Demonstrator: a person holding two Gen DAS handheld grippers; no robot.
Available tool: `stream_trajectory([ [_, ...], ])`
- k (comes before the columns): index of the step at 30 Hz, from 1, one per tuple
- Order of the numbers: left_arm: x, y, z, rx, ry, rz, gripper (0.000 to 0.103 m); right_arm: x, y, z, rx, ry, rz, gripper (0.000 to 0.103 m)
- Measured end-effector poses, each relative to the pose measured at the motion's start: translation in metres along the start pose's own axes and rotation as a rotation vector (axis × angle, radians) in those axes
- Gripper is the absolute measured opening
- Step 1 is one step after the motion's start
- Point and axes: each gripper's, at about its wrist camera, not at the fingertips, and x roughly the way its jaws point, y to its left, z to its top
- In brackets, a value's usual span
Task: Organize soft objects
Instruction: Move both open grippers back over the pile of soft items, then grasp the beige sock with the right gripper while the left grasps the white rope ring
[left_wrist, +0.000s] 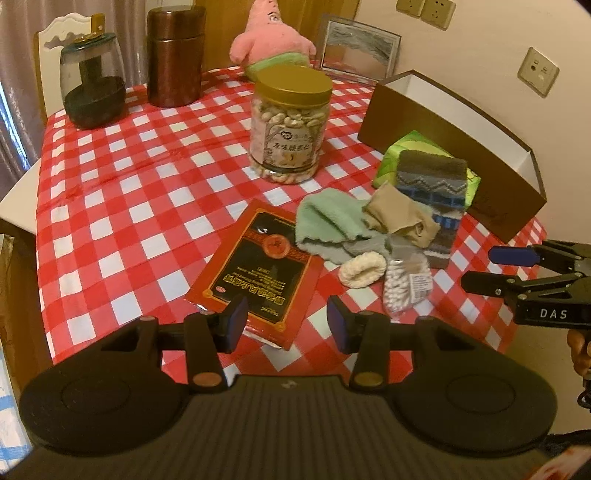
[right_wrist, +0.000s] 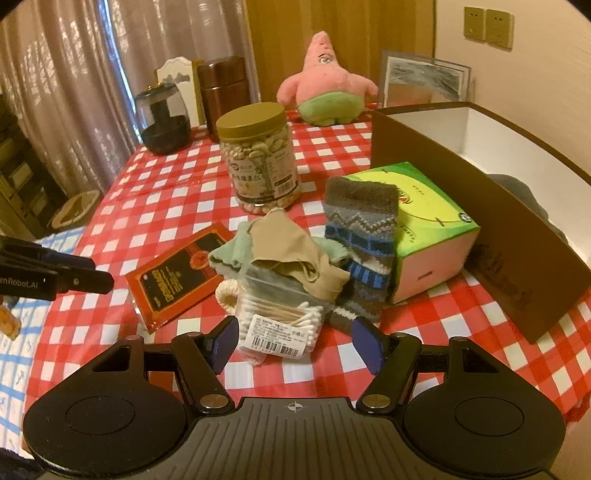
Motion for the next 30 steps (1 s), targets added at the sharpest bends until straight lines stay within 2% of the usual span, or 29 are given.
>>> stream_trajectory([
  [13,0.025,0.009,0.012,-0.011,0.004,0.028,0.043,0.032,0.002,0.017,-0.135,-0.032,-0.026,0.057],
  [26,0.044,0.005,0.018,-0.018,0.031,0.01,0.043,0.081,0.006,0.036,-0.262,-0.029,-0.017,0.052],
  [29,0.046,0.003,0.019,-0.015,0.034,0.006,0.043,0.087,0.008,0.037,-0.282,-0.023,-0.002,0.037],
  [30,0.047,0.003,0.019,-0.014,0.034,0.004,0.043,0.088,0.007,0.037,-0.286,-0.023,0.003,0.027],
])
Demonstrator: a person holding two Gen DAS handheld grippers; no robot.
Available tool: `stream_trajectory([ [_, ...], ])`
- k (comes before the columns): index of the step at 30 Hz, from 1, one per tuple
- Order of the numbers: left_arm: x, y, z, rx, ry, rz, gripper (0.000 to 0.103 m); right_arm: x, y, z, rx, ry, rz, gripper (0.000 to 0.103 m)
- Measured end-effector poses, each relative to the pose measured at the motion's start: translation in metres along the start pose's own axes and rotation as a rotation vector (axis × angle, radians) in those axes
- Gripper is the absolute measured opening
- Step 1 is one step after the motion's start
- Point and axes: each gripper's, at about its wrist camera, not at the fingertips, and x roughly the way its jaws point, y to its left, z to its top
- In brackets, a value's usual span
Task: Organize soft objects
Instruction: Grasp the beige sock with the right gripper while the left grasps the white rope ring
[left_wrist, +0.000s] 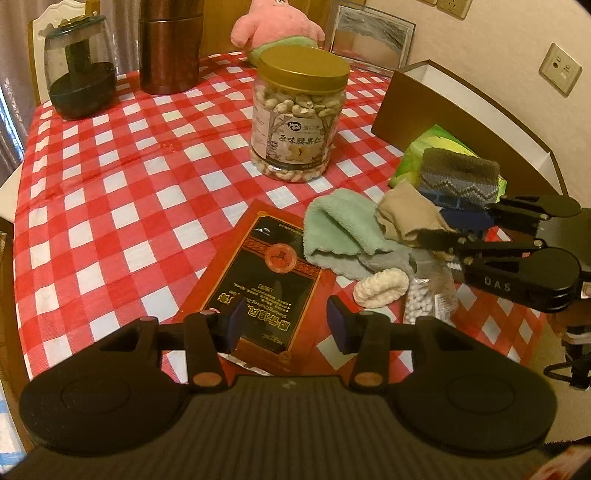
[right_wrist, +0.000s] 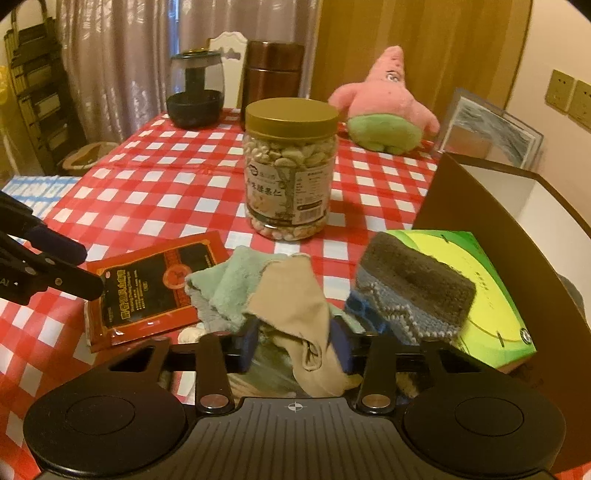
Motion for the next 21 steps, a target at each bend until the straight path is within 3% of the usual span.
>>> stream_trajectory([
  [4,0.003,-0.006,-0.001,0.024,-0.005,-0.02,0.043,-0.005,-0.005,-0.001,0.011,-0.021,0.008,0.001],
  [15,0.028,-0.036,-0.006,0.187,-0.017,-0.094,0.042,-0.051,-0.022,-0.001,0.14,-0.129,-0.004,0.001],
  [21,0.044,-0.049,-0.009,0.269,-0.01,-0.131,0.042,-0.078,-0.037,-0.008,0.255,-0.145,-0.031,0.001],
])
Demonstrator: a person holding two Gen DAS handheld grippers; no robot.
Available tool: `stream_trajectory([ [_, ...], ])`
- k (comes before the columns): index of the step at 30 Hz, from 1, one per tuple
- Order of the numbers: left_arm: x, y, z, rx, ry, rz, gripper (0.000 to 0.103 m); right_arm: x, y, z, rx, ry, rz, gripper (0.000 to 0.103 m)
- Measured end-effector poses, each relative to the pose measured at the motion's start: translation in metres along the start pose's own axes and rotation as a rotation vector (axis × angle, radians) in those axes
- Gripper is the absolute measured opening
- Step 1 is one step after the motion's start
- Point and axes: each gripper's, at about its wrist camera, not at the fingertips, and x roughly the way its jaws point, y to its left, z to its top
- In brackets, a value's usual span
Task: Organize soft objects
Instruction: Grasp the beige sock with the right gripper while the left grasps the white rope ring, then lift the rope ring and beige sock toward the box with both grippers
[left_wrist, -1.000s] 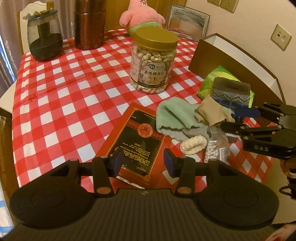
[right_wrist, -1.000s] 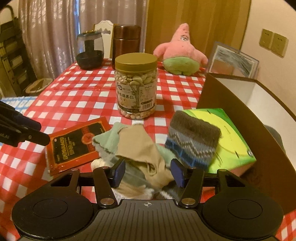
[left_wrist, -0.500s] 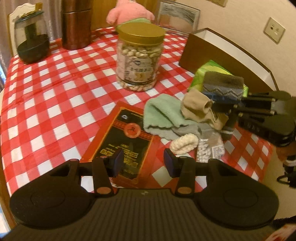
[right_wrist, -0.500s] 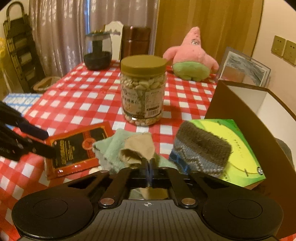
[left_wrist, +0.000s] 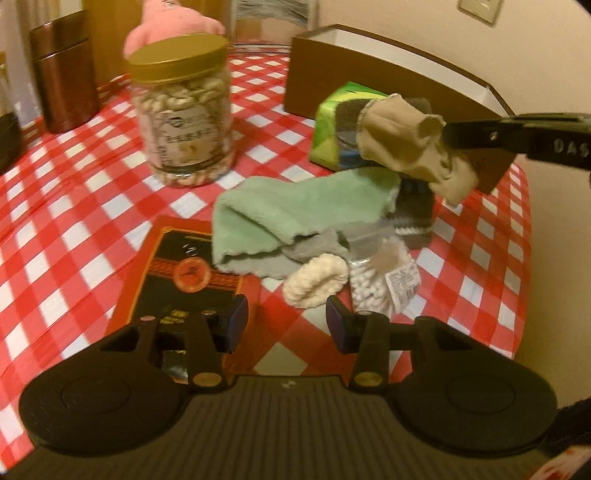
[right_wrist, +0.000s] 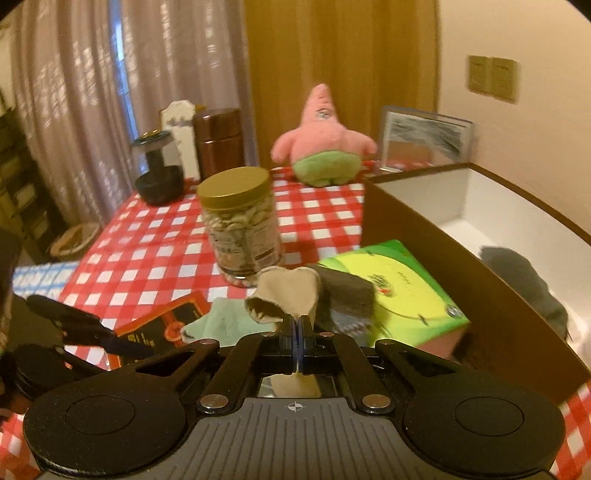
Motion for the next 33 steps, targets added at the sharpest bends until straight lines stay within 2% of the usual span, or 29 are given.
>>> stream_trajectory([
  [11,0.024,-0.009,0.006,0.138,-0.004,-0.022,0.042,-0.037,-0.023,-0.019,0.111,0.019,-0.101,0.001],
  [13,0.028,-0.01,0.007,0.157,0.0,-0.028,0.039,-0.042,-0.027,-0.023,0.127,0.02,-0.12,0.001],
  [16,0.032,-0.01,0.007,0.173,0.009,-0.044,0.028,-0.048,-0.031,-0.027,0.151,0.026,-0.143,0.001],
  [17,0.033,-0.009,0.006,0.175,0.01,-0.048,0.023,-0.05,-0.032,-0.029,0.157,0.028,-0.153,0.001],
  [21,0.029,-0.01,0.005,0.176,0.007,-0.055,0.014,-0.057,-0.038,-0.036,0.184,0.033,-0.179,0.001],
  [28,0.009,-0.001,0.002,0.13,-0.01,-0.046,0.012,-0.066,-0.044,-0.041,0.211,0.034,-0.194,0.001],
  [33,-0.007,0.01,0.001,0.115,-0.015,0.004,0.012,-0.071,-0.045,-0.041,0.221,0.033,-0.2,0.001],
])
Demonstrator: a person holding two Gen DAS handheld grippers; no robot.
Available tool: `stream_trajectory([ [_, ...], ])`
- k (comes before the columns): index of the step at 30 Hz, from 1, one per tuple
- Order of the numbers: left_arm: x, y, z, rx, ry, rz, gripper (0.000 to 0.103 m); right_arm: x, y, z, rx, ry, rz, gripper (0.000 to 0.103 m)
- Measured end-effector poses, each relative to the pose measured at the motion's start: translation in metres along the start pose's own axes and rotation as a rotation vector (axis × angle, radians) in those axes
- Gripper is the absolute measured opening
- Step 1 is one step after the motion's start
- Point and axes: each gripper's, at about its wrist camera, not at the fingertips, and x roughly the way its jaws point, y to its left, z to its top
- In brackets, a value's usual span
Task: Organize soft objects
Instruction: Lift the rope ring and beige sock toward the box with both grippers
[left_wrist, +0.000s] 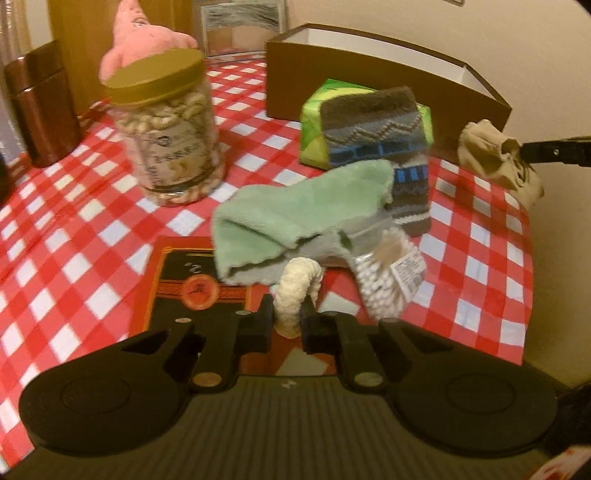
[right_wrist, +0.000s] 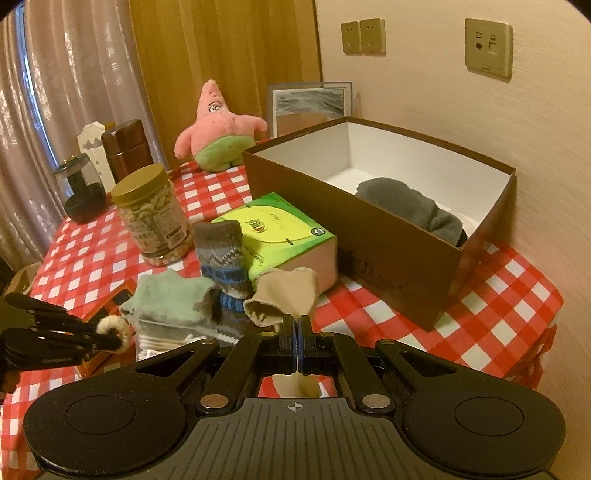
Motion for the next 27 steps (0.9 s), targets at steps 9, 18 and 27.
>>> stream_trajectory([
  [9,-0.024,0.013,0.025,0.004,-0.072,0.067,0.012,-0.018,-0.014,0.005,0.035,-0.014,-0.015,0.001],
  [18,-0.029,0.018,0.083,0.088,-0.168,0.107,0.012,-0.054,-0.042,0.027,0.058,-0.098,-0.059,0.001],
  [27,-0.008,0.009,0.164,0.164,-0.254,0.097,0.012,-0.067,-0.08,0.065,0.08,-0.2,-0.1,0.001],
])
